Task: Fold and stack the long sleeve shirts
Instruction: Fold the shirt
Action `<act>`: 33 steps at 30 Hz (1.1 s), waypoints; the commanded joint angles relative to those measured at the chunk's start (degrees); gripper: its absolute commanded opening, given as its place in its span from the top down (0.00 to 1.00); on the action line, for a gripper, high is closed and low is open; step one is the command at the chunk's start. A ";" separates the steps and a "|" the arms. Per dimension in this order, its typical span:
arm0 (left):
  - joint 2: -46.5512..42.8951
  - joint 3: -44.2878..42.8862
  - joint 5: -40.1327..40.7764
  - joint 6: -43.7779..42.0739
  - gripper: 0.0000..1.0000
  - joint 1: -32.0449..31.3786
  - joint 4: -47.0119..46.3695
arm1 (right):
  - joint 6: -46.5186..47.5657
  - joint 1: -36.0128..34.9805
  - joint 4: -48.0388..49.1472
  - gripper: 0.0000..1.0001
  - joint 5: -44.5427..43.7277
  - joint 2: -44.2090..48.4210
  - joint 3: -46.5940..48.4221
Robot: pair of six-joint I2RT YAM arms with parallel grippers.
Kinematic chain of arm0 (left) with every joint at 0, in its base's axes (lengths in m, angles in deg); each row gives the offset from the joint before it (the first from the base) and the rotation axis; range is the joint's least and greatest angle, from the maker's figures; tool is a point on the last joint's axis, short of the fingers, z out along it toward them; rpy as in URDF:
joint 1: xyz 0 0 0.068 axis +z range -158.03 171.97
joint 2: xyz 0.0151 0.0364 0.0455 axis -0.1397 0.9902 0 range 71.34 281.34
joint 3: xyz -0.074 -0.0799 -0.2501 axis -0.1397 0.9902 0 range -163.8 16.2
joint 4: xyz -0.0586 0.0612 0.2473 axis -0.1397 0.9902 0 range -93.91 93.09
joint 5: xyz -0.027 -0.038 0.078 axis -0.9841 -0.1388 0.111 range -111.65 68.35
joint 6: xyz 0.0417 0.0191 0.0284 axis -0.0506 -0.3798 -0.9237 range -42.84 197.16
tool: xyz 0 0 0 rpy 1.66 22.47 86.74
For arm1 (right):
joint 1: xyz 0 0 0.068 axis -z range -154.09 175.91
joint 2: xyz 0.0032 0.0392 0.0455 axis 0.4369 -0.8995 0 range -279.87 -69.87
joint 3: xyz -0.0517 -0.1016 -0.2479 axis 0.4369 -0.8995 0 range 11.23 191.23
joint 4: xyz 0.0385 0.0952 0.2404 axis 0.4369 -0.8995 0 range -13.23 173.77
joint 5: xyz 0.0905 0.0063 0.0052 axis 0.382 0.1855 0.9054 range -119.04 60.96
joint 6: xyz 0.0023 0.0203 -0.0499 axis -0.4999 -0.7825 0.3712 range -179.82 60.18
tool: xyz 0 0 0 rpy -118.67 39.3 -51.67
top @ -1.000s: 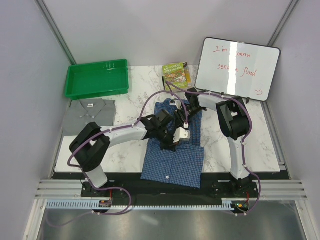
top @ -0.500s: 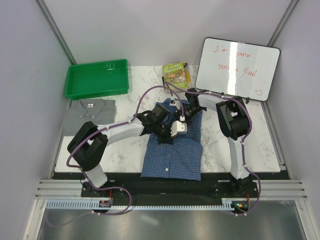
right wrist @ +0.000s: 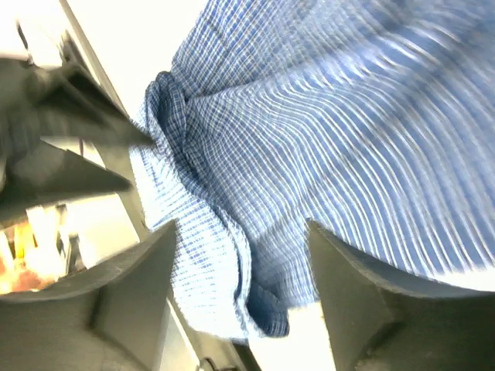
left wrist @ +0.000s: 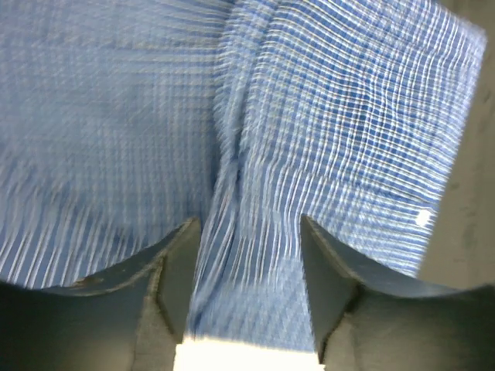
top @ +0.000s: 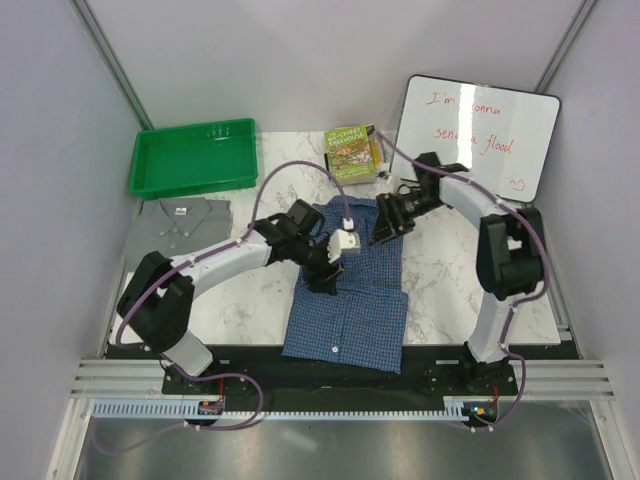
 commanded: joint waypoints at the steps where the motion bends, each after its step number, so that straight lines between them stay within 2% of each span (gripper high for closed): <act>1: -7.93 -0.91 -3.12 11.77 0.30 8.56 5.67 | -4.15 9.80 -3.42 0.18 -0.59 11.33 -7.85; 5: -10.04 0.76 -1.81 16.42 0.24 13.14 9.36 | -3.19 12.29 -7.90 0.16 -0.51 16.52 -16.56; 7: -9.26 1.38 -2.07 18.62 0.24 16.04 10.94 | -7.21 12.29 -4.77 0.17 -2.42 18.19 -22.36; 8: -8.82 1.55 -2.59 20.81 0.24 17.79 11.29 | -7.66 12.38 -4.14 0.14 -3.57 20.12 -23.51; 12: -6.62 2.08 -3.04 25.40 0.25 20.00 11.91 | -11.09 12.46 -3.52 0.17 -2.71 20.84 -26.32; 14: -5.39 2.26 -3.38 27.07 0.25 20.61 12.00 | -13.64 12.38 -1.85 0.14 -3.92 23.02 -29.65; 19: -5.30 3.57 -2.86 28.39 0.26 20.79 11.65 | -18.46 10.71 -0.79 0.19 -7.62 24.80 -31.07; 20: -5.30 3.92 -2.69 28.65 0.26 20.79 11.47 | -19.70 10.01 -0.53 0.23 -7.80 24.45 -31.86; 24: -5.12 4.80 0.12 29.45 0.25 20.88 11.29 | -20.41 4.92 0.00 0.27 -8.68 21.46 -30.99; 28: -4.16 5.42 -0.65 29.71 0.23 20.88 11.03 | -19.54 4.29 0.35 0.32 -7.37 17.60 -30.02; 33: -1.44 5.07 -2.07 31.12 0.23 20.88 10.24 | -20.33 3.85 1.23 0.30 -7.89 16.45 -30.02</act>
